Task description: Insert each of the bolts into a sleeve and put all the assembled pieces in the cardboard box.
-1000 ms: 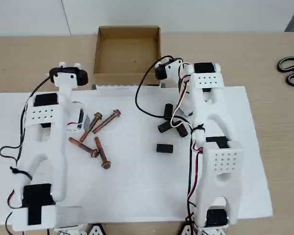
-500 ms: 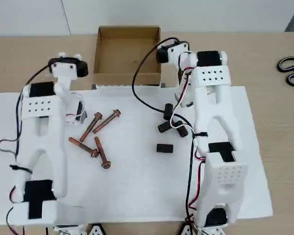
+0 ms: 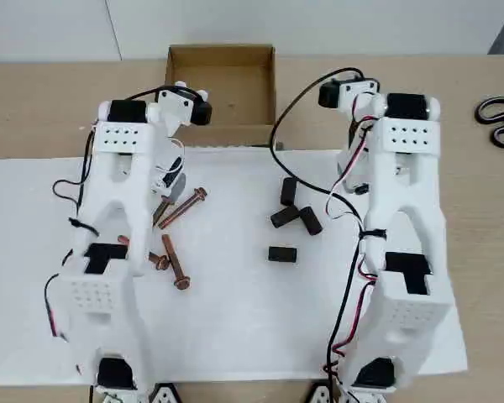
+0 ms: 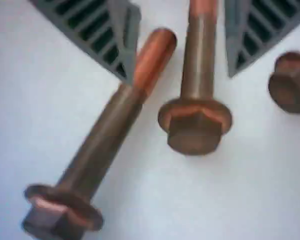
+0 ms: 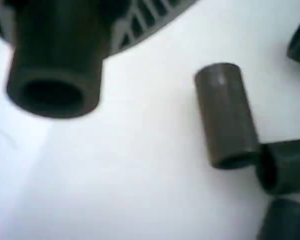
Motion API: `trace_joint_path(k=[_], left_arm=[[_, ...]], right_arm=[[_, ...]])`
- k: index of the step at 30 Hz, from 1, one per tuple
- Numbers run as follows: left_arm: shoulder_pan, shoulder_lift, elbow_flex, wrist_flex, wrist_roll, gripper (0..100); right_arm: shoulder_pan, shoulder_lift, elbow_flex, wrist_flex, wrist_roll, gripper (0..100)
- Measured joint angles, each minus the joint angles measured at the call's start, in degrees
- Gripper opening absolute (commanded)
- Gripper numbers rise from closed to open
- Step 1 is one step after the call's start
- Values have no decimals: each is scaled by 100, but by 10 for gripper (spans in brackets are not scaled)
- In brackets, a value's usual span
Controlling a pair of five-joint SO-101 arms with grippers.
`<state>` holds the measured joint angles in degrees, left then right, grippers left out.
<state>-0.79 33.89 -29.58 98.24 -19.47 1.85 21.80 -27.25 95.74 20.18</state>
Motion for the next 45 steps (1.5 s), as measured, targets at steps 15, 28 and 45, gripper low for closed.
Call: trace_joint_path(k=[15,28,45], left_arm=[[510,1292,-1468,53,-185,143],[510,1266,-1556,62,-97,141],[747,-668,695,-149,-105,144]], right_arm=[[264,0,0,0,0,6],[264,0,0,0,0,6],[264,0,0,0,0,6]])
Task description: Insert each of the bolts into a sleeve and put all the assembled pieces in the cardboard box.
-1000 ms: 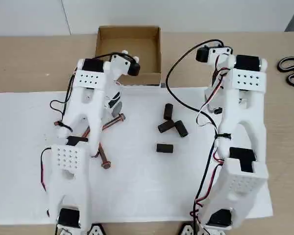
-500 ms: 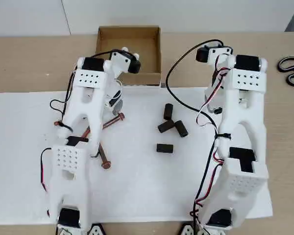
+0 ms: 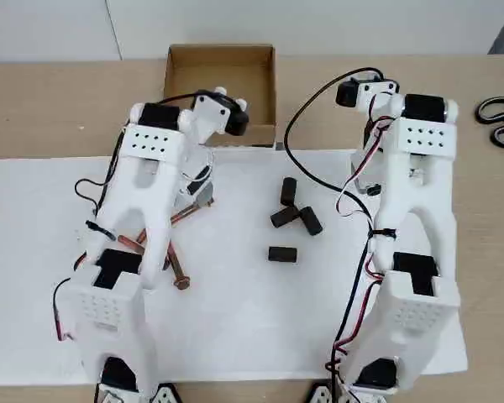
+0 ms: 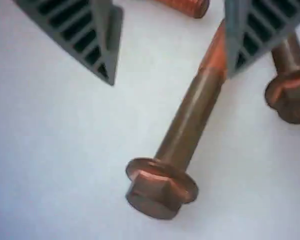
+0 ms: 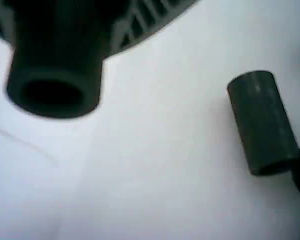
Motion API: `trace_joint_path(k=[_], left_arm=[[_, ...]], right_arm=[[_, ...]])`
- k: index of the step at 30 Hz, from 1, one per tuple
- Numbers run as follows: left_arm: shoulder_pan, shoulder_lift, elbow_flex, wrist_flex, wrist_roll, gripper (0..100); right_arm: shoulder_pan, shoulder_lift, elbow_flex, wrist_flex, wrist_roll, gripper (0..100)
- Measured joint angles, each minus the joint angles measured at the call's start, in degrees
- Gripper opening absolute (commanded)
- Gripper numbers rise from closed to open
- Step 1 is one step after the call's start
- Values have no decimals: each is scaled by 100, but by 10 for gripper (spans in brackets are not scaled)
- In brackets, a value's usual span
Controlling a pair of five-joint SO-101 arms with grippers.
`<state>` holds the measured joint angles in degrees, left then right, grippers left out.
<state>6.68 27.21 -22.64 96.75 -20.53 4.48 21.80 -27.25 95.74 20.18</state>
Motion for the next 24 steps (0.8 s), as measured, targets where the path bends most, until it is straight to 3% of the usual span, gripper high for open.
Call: trace_joint_path(k=[24], left_arm=[[0,1108,26,-791,-149,141]], right_arm=[[0,0,0,0,-18,6]])
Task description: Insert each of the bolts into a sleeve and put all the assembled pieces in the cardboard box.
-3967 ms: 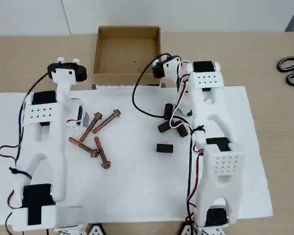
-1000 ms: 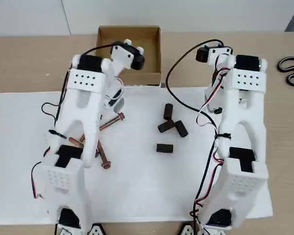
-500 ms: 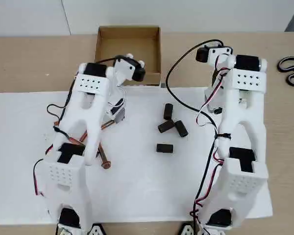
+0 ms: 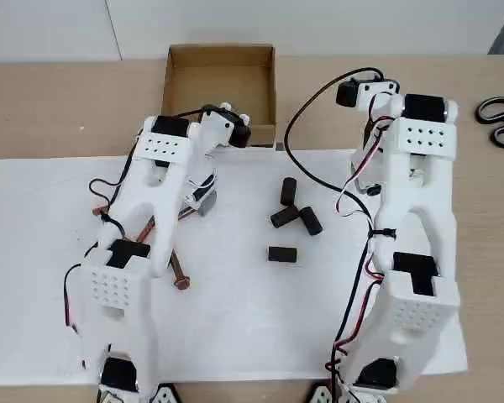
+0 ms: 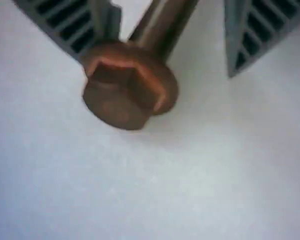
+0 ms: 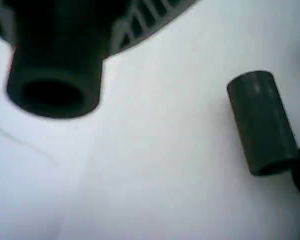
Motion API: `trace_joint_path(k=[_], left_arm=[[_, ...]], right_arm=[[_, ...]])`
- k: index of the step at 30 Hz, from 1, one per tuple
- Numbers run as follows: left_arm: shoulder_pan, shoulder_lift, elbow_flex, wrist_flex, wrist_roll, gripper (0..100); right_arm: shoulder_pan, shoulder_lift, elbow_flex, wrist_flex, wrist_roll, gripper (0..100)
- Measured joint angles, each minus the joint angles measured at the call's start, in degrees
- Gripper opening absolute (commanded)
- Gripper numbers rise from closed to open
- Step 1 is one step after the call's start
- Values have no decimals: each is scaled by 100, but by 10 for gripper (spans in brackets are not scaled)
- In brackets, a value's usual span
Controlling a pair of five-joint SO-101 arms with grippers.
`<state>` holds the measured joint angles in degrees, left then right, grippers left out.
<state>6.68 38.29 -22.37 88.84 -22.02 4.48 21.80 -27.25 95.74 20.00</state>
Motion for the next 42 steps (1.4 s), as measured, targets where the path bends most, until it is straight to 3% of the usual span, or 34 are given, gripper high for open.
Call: trace_joint_path(k=[3,12,21,25,28,33,37,42], left_arm=[[53,53,-9,-44,0,139],[422,132,9,-97,-9,4],[422,123,9,-88,0,5],[360,211,-457,440,202,5],[255,281,-1248,905,501,5],[97,88,-2382,993,1073,5],[255,-818,-2136,993,1723,5],[510,-2374,-1011,993,1934,5]], right_arm=[[0,0,0,0,0,6],[-35,0,0,0,0,6],[-229,-9,0,0,0,6],[-352,-167,35,0,0,4],[-527,-677,281,53,-114,4],[-853,-2057,1125,62,-158,4],[-1037,-3314,2057,79,-158,4],[-1046,-4747,3182,88,-158,3]])
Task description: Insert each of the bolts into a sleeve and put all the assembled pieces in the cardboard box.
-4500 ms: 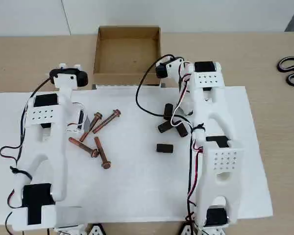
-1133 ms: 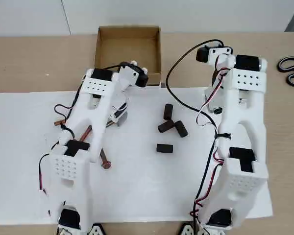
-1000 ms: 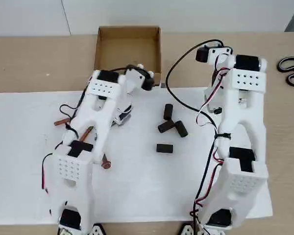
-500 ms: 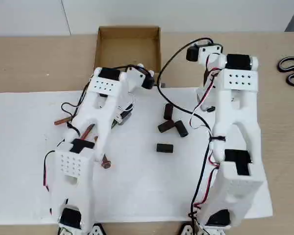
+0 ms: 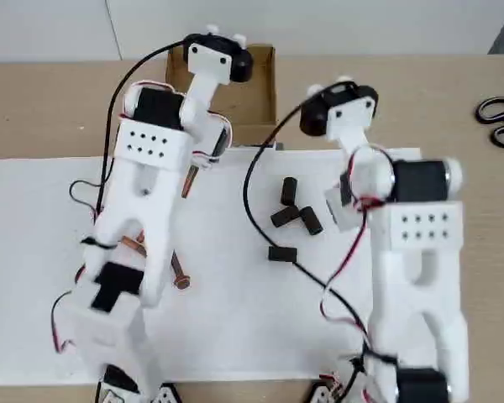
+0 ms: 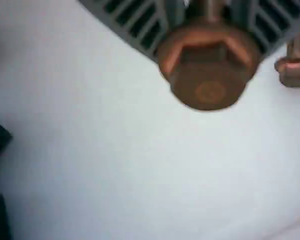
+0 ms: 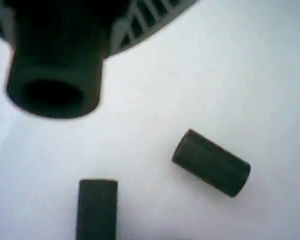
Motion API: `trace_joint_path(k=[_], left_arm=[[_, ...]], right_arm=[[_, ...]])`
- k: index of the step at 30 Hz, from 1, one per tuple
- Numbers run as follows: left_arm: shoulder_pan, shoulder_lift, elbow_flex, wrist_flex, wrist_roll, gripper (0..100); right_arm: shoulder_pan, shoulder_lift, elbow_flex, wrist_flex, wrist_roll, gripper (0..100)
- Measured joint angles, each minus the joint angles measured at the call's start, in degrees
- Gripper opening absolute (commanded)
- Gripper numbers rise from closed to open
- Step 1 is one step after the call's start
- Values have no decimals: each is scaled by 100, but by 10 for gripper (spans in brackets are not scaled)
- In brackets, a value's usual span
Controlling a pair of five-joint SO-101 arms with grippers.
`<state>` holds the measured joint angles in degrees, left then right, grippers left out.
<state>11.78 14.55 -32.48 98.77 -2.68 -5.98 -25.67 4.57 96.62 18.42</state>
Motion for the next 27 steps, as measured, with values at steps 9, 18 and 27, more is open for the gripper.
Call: trace_joint_path(k=[9,18,27], left_arm=[[-35,-2980,2171,-26,1275,5],[-79,-6163,6084,-2602,2971,5],[-79,-9512,9749,-4967,3895,5]], right_arm=[[-149,-2110,1697,-44,-580,2],[-1204,-3780,3868,-2084,-1776,2],[-2277,-5327,6057,-4070,-1881,2]])
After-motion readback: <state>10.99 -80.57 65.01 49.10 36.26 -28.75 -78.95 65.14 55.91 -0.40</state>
